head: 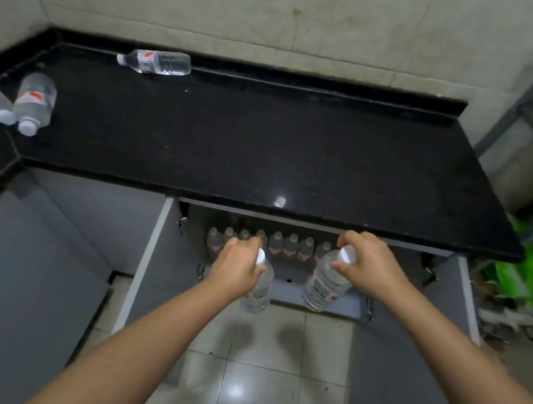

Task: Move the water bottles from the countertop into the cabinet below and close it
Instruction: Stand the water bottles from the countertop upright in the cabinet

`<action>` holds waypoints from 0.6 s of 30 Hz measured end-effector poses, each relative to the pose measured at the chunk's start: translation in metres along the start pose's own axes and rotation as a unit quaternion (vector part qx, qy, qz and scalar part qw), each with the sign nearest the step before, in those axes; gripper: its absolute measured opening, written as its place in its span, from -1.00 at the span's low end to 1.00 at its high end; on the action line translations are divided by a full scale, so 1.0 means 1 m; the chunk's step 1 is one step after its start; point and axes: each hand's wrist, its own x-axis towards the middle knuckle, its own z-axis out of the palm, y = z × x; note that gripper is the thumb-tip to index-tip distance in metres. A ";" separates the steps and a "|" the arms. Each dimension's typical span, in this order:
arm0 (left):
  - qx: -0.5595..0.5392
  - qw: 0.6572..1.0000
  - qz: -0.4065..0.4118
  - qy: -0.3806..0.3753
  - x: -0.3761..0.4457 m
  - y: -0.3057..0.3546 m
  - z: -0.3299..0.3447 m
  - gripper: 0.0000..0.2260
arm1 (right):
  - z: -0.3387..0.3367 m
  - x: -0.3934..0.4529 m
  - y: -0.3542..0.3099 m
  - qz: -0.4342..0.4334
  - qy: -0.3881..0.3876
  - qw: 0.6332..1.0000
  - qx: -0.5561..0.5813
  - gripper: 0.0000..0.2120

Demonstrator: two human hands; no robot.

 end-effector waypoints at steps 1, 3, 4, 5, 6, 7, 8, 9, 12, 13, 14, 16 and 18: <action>0.002 1.000 -0.007 -0.010 0.005 0.001 0.008 -0.68 | 0.005 0.002 0.010 0.014 0.000 1.000 0.008 -0.66; 0.004 1.000 -0.018 -0.025 0.015 0.006 0.021 -0.68 | 0.015 0.009 0.028 0.040 -0.004 0.999 0.020 -0.68; 0.010 0.999 -0.021 -0.033 0.020 0.009 0.028 -0.68 | 0.020 0.013 0.037 0.050 -0.007 0.998 0.021 -0.68; 0.018 0.999 -0.025 -0.042 0.024 0.012 0.035 -0.68 | 0.024 0.017 0.045 0.057 -0.012 0.998 0.021 -0.68; 0.025 0.998 -0.030 -0.049 0.029 0.015 0.041 -0.68 | 0.030 0.022 0.053 0.064 -0.016 0.998 0.023 -0.69; 0.026 0.998 -0.038 -0.054 0.033 0.019 0.047 -0.68 | 0.036 0.027 0.062 0.068 -0.020 0.997 0.024 -0.69; 0.025 0.997 -0.047 -0.059 0.038 0.022 0.054 -0.68 | 0.043 0.033 0.072 0.069 -0.026 0.997 0.025 -0.69; 0.023 0.996 -0.056 -0.065 0.043 0.025 0.061 -0.68 | 0.050 0.039 0.080 0.068 -0.033 0.997 0.025 -0.70; 0.019 0.994 -0.080 -0.072 0.060 0.034 0.087 -0.70 | 0.075 0.059 0.108 0.056 -0.066 0.996 0.019 -0.71; 0.015 0.993 -0.090 -0.074 0.067 0.035 0.098 -0.71 | 0.085 0.064 0.119 0.059 -0.074 0.995 0.017 -0.71; 0.010 0.992 -0.099 -0.073 0.074 0.036 0.110 -0.71 | 0.097 0.070 0.129 0.065 -0.080 0.995 0.016 -0.71; 0.005 0.991 -0.112 -0.070 0.091 0.034 0.139 -0.72 | 0.124 0.085 0.150 0.074 -0.084 0.994 0.016 -0.71; -0.002 0.990 -0.125 -0.072 0.106 0.030 0.171 -0.72 | 0.154 0.101 0.168 0.083 -0.085 0.993 0.014 -0.72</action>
